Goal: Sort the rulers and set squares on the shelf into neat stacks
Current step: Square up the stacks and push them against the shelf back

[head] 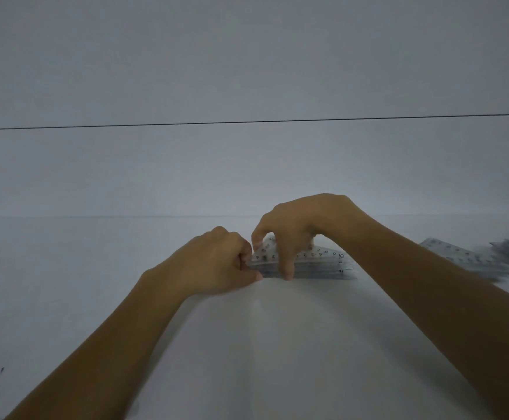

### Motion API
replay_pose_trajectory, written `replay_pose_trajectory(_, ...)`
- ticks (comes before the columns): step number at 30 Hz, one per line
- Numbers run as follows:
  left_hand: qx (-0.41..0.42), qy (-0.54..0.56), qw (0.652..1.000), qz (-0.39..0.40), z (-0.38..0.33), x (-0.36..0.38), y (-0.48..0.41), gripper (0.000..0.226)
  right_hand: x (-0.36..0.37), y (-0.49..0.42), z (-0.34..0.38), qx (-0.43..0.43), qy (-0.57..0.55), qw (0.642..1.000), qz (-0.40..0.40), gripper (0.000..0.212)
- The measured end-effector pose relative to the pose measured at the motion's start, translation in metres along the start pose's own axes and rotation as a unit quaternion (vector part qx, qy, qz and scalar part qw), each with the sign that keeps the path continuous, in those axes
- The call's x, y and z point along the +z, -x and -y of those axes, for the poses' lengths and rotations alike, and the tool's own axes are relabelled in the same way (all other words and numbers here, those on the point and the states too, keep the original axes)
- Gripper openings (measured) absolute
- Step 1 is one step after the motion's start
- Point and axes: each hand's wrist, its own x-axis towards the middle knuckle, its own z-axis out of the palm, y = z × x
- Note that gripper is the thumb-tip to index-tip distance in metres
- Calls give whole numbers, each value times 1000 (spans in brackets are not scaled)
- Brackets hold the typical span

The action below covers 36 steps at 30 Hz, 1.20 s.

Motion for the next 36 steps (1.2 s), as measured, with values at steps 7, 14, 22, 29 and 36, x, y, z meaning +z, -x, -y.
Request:
replay_pose_trajectory(7, 5, -5, 1000, -5, 2, 1, 1, 37, 1, 0, -2, -6, 8, 1000, -16, 74)
replay_pose_trajectory(14, -6, 6, 1000, -20, 4, 7, 0, 35, 4, 2, -6, -5, -29, 1000, -1, 81)
replay_pose_trajectory(22, -17, 51, 998, -29, 7, 6, 5, 36, -8, 37, -32, 22, -117, 993, -16, 97)
replay_pose_trajectory(29, 11, 55, 998, -10, 7, 5, 2, 31, 34, 63, -57, 111, -47, 991, -55, 55)
replay_pose_trajectory(36, 15, 40, 999, -9, 5, 6, 2, 29, 45, 59, -55, 83, -28, 992, -96, 34)
